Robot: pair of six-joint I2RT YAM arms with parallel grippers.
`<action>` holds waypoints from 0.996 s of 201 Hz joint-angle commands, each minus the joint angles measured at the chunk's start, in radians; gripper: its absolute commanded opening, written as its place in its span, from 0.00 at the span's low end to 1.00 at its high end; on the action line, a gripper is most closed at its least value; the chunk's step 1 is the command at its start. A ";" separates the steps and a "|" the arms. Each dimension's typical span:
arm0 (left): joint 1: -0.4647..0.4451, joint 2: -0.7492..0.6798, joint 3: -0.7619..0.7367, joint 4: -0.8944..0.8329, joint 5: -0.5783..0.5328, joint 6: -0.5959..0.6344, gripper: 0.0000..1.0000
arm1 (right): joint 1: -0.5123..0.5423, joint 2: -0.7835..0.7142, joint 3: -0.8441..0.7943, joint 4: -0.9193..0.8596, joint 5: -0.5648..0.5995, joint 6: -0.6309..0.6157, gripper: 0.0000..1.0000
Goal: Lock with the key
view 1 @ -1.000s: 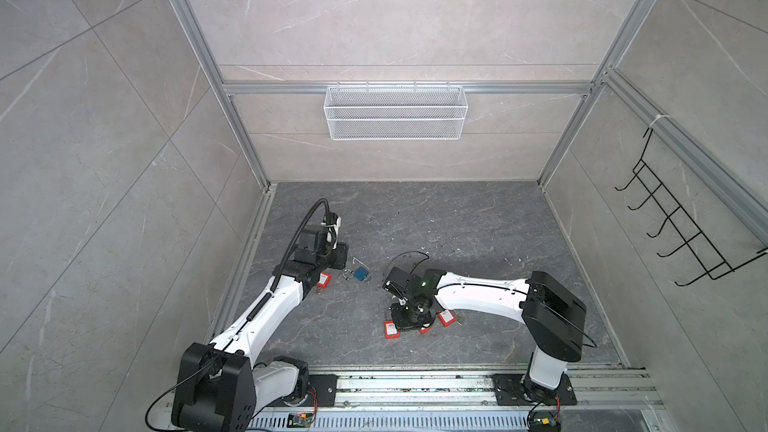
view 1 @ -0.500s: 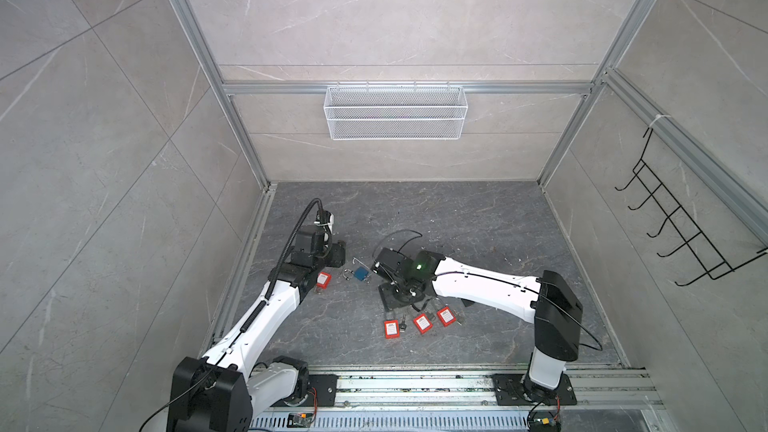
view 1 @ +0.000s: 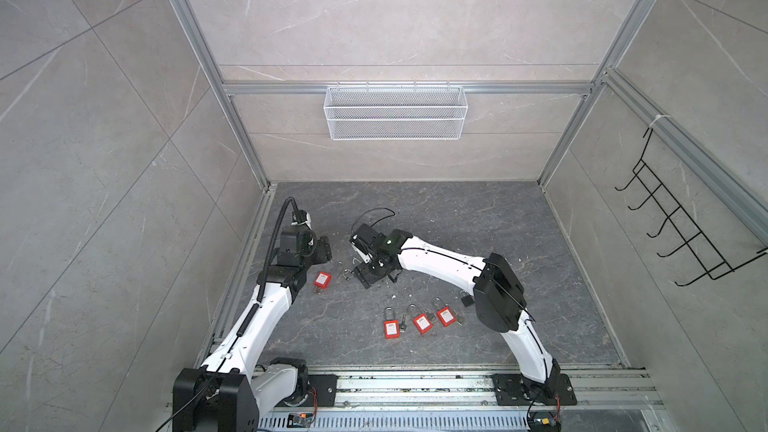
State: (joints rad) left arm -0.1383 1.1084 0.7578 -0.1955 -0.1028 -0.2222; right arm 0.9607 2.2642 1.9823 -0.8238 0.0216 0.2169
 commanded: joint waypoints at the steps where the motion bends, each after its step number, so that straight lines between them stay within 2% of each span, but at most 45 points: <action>1: 0.012 0.027 0.023 -0.013 -0.012 -0.025 0.72 | -0.003 0.084 0.125 -0.068 -0.033 -0.137 0.73; 34: 0.014 0.029 0.026 -0.012 -0.018 -0.012 0.72 | -0.014 0.214 0.308 -0.156 -0.072 -0.200 0.73; 86: 0.014 0.039 0.024 -0.008 -0.025 0.002 0.72 | -0.020 0.440 0.663 -0.385 -0.051 -0.250 0.71; 200: 0.015 0.043 0.022 -0.005 -0.012 0.012 0.72 | -0.020 0.458 0.613 -0.373 -0.009 -0.277 0.58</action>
State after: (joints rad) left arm -0.1284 1.1503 0.7582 -0.2096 -0.1074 -0.2245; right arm 0.9421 2.7087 2.6106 -1.1675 -0.0044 -0.0425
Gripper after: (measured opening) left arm 0.723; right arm 0.593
